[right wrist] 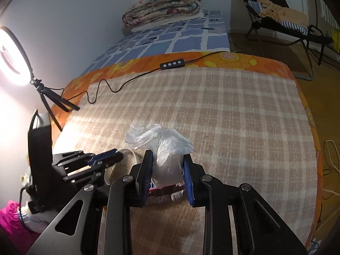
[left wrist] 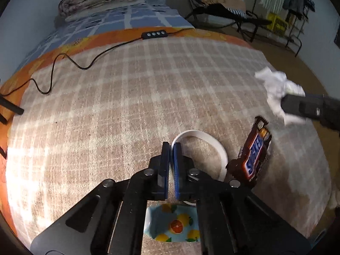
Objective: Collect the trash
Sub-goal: 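Carry the hair band and plastic bag over the blue basket with both tools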
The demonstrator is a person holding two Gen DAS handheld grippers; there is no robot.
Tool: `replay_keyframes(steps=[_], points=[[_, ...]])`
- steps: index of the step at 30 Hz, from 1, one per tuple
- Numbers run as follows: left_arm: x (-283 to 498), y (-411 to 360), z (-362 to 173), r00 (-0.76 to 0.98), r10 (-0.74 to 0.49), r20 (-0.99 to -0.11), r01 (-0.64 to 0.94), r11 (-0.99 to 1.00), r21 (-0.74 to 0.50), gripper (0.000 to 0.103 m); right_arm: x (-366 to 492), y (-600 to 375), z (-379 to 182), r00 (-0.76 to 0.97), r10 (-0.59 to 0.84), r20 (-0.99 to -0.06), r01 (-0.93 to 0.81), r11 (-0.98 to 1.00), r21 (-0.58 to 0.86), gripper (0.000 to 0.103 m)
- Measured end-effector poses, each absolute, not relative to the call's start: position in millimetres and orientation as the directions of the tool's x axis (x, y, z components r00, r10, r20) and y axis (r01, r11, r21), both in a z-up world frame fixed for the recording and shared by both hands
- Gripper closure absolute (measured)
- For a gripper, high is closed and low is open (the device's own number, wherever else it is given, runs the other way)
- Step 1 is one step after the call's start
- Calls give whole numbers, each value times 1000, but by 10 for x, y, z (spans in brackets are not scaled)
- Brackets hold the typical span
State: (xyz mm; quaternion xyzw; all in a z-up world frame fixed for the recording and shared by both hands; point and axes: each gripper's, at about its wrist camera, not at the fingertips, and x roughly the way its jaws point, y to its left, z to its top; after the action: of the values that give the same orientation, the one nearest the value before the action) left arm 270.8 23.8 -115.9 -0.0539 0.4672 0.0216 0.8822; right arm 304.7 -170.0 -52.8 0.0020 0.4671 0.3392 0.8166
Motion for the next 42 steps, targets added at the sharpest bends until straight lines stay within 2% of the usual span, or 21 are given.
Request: replay_keyframes(steps=[2,12,25,34,42], points=[[2670,262,-1098,581,-28,-814,-103,989,-107,103,3003,-1722,-500,336,559,-758,-555,768,320,78],[2262,273,-525,651,-28,-758,-96,988,-119,103,2618,-1838,-183,356,573,-738,-587,752,300,78],[1169,163,-25,675,-33,-737,-56,994,-96,103,1676,-2010,179,328,607,-724,-648,702,295,78],[389,52,-11,651,-45,-758,-52,993,-104,103,962,-2152,180,264,623,-736,-685,659,311,78],[-156,-94,-251,602,-61,-796,-45,993,-109,103,400,-2234,-22,192,614,-766,-700,632,332,78]])
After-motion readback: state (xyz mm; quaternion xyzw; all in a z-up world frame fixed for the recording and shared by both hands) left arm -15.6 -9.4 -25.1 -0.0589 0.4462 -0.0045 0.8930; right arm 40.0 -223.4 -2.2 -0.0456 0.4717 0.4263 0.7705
